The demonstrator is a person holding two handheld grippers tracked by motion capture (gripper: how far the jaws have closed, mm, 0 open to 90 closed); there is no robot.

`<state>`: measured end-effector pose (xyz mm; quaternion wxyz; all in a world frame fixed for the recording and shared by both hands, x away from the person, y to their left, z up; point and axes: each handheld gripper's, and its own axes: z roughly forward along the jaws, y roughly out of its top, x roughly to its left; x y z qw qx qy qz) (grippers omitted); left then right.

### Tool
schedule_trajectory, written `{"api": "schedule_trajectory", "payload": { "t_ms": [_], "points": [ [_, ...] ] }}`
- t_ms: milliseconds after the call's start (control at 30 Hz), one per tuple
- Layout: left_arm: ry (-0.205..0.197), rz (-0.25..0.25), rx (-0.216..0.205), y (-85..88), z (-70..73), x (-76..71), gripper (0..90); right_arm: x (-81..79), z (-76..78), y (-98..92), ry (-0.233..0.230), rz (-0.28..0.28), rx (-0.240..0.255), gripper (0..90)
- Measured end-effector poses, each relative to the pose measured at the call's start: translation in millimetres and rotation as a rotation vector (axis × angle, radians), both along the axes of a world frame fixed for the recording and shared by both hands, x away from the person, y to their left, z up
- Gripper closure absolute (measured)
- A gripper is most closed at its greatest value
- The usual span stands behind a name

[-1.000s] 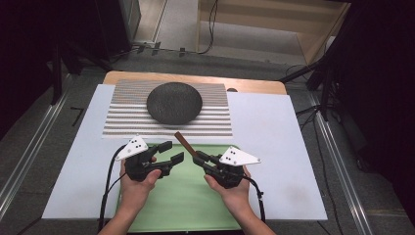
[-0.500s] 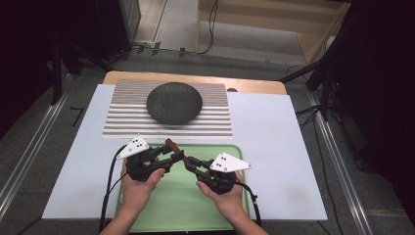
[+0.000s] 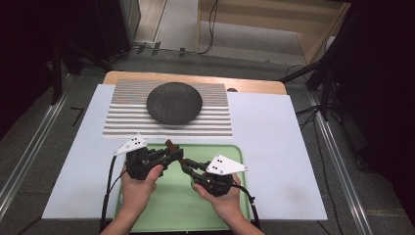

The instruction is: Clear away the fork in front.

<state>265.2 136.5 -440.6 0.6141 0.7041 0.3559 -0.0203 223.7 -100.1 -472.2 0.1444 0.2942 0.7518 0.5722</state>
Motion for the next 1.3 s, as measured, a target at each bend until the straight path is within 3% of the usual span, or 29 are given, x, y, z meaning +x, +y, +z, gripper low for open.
{"api": "schedule_trajectory", "payload": {
  "t_ms": [100, 233, 500, 633, 767, 933, 1300],
  "points": [
    [0.015, -0.018, -0.017, 5.9, -1.9, 4.4, 78.8, -0.1, 0.3, -1.1, -0.010, -0.002, 0.000, 73.8],
    [0.020, -0.008, -0.028, 14.5, -2.5, 7.6, 79.4, 0.7, 1.8, -8.2, -0.034, -0.001, 0.002, 59.6],
    [-0.005, -0.002, -0.030, 25.3, 1.4, 7.1, 80.0, 8.2, 5.0, -32.1, -0.029, -0.081, 0.021, 35.2],
    [-0.013, -0.003, -0.025, 30.0, 2.9, 5.5, 80.1, 11.7, 6.8, -44.8, -0.019, -0.134, -0.005, 13.2],
    [-0.021, -0.004, -0.011, 33.2, 4.0, 2.8, 80.2, 15.7, 6.8, -58.8, -0.008, -0.147, 0.006, 1.5],
    [-0.021, -0.013, -0.006, 37.7, 3.7, -0.3, 80.2, 18.8, 6.7, -75.4, -0.008, -0.172, 0.012, 0.0],
    [-0.017, -0.020, -0.024, 57.9, 4.3, -4.8, 80.3, 16.8, 1.9, -114.5, -0.033, -0.281, -0.042, 0.0]
  ]
}}
